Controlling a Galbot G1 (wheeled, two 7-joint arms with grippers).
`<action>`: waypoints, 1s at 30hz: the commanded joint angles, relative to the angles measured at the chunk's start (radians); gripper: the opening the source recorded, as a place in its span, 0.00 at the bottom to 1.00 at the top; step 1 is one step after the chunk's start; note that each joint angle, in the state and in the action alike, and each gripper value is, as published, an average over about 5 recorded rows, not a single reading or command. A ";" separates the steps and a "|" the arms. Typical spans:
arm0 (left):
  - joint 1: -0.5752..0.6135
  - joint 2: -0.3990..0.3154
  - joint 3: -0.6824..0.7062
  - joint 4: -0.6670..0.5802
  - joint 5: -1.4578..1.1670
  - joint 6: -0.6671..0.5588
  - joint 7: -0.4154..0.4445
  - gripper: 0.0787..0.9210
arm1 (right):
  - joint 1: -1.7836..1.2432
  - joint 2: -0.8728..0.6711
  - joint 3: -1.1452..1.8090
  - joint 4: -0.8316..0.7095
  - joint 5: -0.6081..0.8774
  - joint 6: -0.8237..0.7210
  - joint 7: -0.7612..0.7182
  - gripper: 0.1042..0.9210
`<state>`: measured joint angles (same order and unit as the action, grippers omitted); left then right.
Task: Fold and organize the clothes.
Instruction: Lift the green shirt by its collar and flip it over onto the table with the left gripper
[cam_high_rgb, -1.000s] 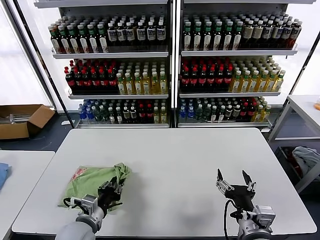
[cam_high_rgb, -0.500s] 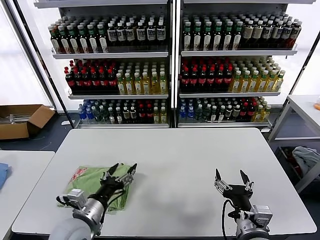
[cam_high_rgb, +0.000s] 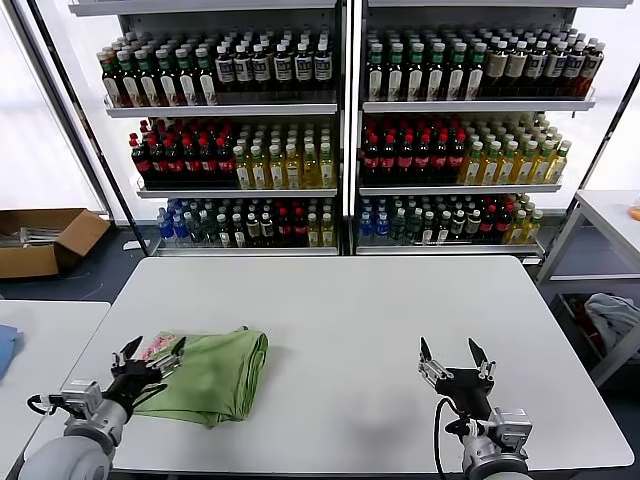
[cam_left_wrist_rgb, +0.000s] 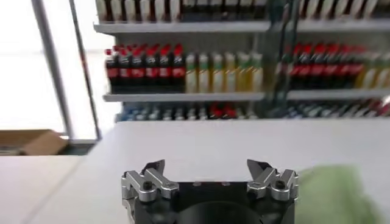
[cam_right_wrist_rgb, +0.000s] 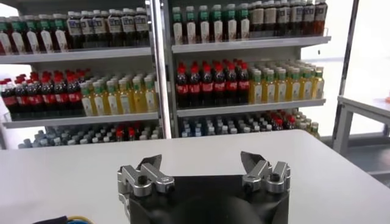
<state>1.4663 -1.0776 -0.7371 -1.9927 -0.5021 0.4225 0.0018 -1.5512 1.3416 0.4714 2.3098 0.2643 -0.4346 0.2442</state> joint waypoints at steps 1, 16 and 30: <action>0.025 0.047 -0.097 0.128 0.134 0.015 0.046 0.88 | 0.001 -0.003 0.003 0.003 0.001 0.001 0.000 0.88; -0.023 0.032 -0.066 0.184 -0.098 0.016 0.065 0.88 | -0.018 0.009 -0.011 0.010 -0.014 0.005 0.001 0.88; -0.040 0.018 -0.049 0.223 -0.215 0.027 0.094 0.88 | -0.028 0.012 -0.015 0.015 -0.024 0.009 0.001 0.88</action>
<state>1.4329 -1.0597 -0.7865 -1.7988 -0.6389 0.4477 0.0832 -1.5784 1.3538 0.4564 2.3249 0.2412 -0.4262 0.2447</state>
